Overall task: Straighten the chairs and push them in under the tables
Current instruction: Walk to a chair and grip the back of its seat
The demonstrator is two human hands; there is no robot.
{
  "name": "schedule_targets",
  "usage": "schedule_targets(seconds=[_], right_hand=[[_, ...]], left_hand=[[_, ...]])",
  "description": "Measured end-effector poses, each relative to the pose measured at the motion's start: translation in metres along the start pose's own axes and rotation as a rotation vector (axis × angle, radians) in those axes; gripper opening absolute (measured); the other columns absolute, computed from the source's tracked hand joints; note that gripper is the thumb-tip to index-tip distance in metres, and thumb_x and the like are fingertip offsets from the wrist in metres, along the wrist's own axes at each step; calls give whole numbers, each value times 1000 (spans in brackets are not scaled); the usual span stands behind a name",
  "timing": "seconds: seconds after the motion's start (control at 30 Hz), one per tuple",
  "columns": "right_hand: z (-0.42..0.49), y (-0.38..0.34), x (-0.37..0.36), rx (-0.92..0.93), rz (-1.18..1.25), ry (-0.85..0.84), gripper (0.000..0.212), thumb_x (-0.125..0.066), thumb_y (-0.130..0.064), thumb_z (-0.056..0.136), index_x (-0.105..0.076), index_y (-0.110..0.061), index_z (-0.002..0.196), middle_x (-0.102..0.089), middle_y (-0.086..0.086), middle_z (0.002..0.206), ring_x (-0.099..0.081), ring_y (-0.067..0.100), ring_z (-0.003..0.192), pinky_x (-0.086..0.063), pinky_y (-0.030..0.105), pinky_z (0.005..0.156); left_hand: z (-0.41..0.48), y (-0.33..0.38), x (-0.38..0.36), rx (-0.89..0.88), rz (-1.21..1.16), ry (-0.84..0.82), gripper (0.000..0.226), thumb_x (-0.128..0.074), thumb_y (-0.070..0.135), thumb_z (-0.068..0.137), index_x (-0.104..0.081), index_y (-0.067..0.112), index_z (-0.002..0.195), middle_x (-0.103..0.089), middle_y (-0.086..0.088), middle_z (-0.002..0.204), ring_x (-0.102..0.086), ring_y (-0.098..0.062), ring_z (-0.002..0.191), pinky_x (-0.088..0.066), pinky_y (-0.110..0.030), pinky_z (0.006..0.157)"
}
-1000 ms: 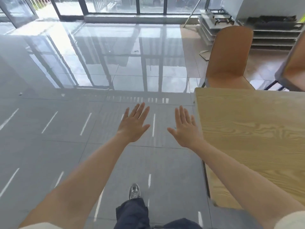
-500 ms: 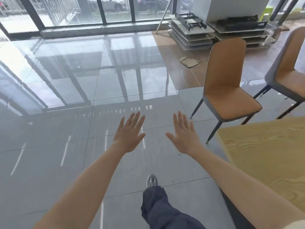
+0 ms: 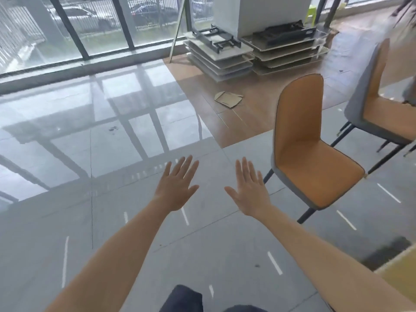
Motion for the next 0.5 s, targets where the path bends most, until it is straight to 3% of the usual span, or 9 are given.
schedule_targets(seconds=[0.07,0.13,0.23,0.3,0.37,0.5], right_hand=[[45,8,4,-62,-2,25,79,-18,-57,95,22,-11,144,23,10,156,16,27,145,5,41,119],[91,17,8,-120,7,62,90,4,-72,78,26,-12,141,22,10,156,16,27,146,5,42,119],[166,31,18,-203,0,116,107,29,-76,57,26,-11,141,20,11,156,14,28,146,4,42,118],[215,40,35,-273,8,120,91,10,-73,78,25,-10,141,20,12,156,15,28,146,5,42,118],[259,53,56,-357,13,127,77,-15,-55,96,22,-9,144,21,12,156,16,28,145,5,42,118],[323,91,100,-513,38,163,74,-22,-48,98,21,-8,145,21,13,156,17,28,145,5,42,118]], left_hand=[[56,-16,4,-59,4,8,65,-20,45,99,17,20,146,25,2,153,15,-19,146,12,-40,117],[114,-29,8,-132,10,19,65,-20,45,99,17,20,146,22,-1,156,14,-19,146,11,-40,118],[209,-48,22,-239,46,51,66,-20,46,99,23,20,142,19,-1,157,14,-19,146,10,-41,118],[273,-56,40,-314,58,76,66,-20,46,99,20,19,145,19,-1,157,14,-18,146,8,-41,119],[334,-58,65,-395,64,97,65,-20,45,99,17,18,146,18,-2,158,14,-18,146,6,-41,119],[449,-42,108,-568,102,129,66,-21,45,99,15,18,147,17,-3,158,13,-20,147,5,-43,119]])
Point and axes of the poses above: each hand's wrist, its own z-axis towards the middle knuckle, its own x-axis out of the back of the hand, y = z × x, the point moved 1 cm from there along z, towards the middle knuckle
